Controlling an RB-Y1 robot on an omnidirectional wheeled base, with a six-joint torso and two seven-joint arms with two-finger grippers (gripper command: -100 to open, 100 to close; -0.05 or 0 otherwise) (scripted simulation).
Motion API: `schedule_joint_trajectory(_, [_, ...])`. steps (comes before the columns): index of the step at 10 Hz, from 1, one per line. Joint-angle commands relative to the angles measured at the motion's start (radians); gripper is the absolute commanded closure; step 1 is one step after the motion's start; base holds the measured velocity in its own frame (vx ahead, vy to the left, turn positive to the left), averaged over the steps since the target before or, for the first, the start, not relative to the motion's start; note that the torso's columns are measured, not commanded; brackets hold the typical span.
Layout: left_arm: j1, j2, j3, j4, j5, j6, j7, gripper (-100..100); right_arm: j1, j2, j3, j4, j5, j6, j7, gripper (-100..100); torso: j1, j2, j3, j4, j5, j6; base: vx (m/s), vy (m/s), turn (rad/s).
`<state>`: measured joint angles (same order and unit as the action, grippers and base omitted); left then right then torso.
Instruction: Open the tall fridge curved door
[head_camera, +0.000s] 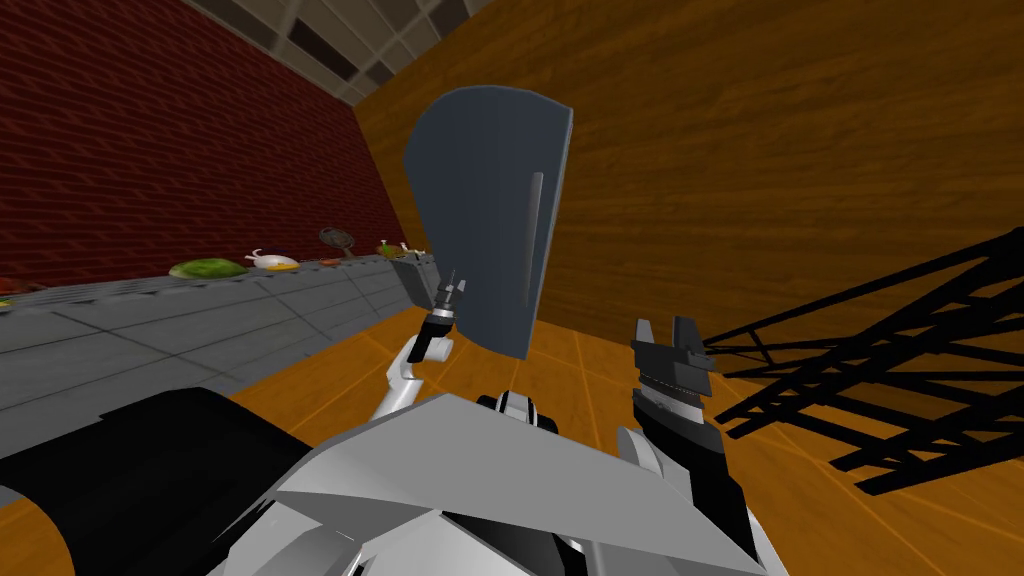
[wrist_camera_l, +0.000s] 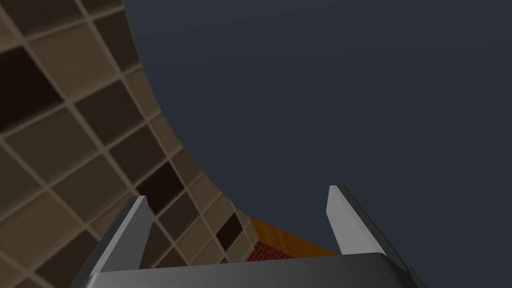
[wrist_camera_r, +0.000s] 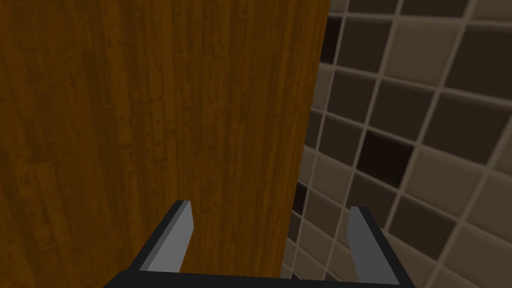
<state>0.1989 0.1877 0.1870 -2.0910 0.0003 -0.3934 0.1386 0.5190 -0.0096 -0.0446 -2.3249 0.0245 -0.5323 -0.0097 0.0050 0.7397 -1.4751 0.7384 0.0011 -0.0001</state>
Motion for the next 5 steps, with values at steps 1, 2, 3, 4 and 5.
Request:
schedule_joint_trajectory(1, [-0.059,0.013,0.034,0.047,0.011,0.041,0.000,-100,0.000,0.000,0.000,0.000,0.000,0.000,0.000,0,0.000,0.001,0.001,0.000,0.001,0.000,0.034,-0.137,0.046])
schedule_joint_trajectory(2, [-0.100,0.022,0.062,0.085,0.020,0.074,-0.001,-100,0.000,0.000,0.000,0.000,0.000,0.000,0.000,0,-0.001,0.001,0.001,0.000,0.000,0.000,0.054,-0.145,0.081])
schedule_joint_trajectory(3, [-0.106,0.022,0.062,0.085,0.020,0.074,-0.001,-100,0.000,0.000,0.000,0.000,0.000,0.000,0.000,0,-0.004,-0.001,-0.001,0.000,-0.001,0.000,0.050,-0.122,0.043])
schedule_joint_trajectory(4, [-0.145,0.030,0.090,0.126,0.030,0.108,-0.003,-100,0.000,0.000,0.000,0.000,0.000,0.000,0.000,0,-0.004,-0.002,-0.001,-0.001,-0.001,0.000,0.031,-0.166,0.068])
schedule_joint_trajectory(5, [-0.154,0.030,0.090,0.126,0.030,0.108,-0.003,-100,0.000,0.000,0.000,0.000,0.000,0.000,0.000,0,-0.007,-0.002,-0.001,0.000,-0.002,0.000,0.040,-0.145,0.054])
